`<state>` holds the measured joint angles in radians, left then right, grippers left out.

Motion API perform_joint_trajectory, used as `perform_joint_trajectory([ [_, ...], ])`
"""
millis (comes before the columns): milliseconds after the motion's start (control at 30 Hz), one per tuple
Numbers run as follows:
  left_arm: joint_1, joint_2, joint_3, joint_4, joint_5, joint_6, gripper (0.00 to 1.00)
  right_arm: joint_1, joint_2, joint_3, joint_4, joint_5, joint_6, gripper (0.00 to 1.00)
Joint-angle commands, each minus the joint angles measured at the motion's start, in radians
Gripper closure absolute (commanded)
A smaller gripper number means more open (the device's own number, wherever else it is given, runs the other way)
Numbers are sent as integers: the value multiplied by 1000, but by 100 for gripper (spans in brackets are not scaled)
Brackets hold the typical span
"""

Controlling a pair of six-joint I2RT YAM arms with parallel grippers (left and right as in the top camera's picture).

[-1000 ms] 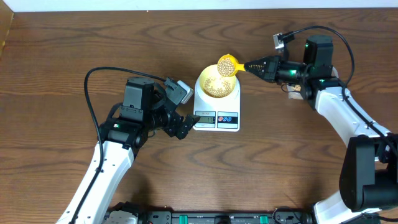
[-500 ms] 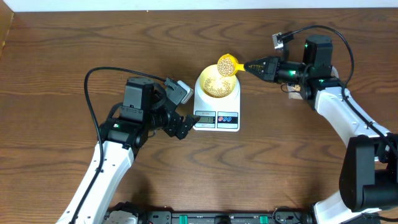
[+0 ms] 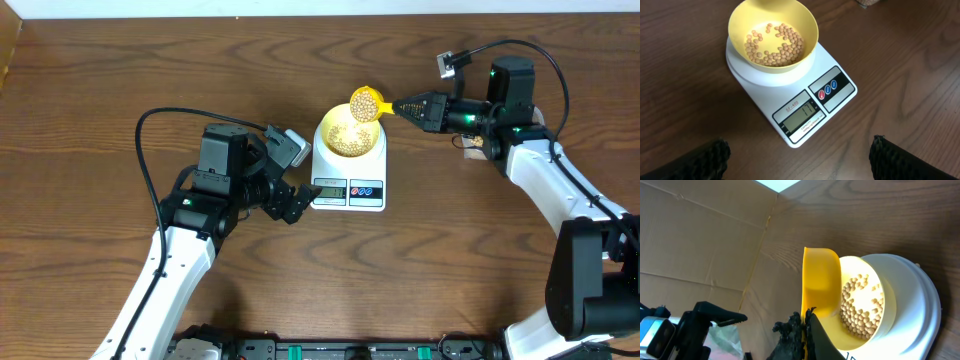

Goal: Scoop item into bowl and weigh 50g on scale

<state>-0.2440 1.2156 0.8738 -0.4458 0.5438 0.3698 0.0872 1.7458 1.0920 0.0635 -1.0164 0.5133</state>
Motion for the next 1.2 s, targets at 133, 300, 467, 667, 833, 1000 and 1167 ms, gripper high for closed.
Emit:
perform_joint_trajectory([
  [133, 3, -9, -2, -2, -6, 2, 9, 13, 7, 5, 0, -2, -45, 99],
  [300, 3, -9, -2, -2, -6, 2, 9, 37, 7, 5, 0, 19, -53, 99],
  [467, 3, -9, -2, -2, -6, 2, 9, 45, 7, 5, 0, 31, -59, 99],
  [667, 3, -9, -2, -2, -6, 2, 9, 46, 7, 5, 0, 39, -61, 99],
  [833, 3, -9, -2, -2, -6, 2, 9, 46, 7, 5, -4, 39, -126, 99],
  [1000, 3, -9, -2, -2, -6, 2, 9, 45, 7, 5, -4, 62, -161, 99],
  [1167, 3, -9, -2, -2, -6, 2, 9, 46, 7, 5, -5, 65, -200, 99],
])
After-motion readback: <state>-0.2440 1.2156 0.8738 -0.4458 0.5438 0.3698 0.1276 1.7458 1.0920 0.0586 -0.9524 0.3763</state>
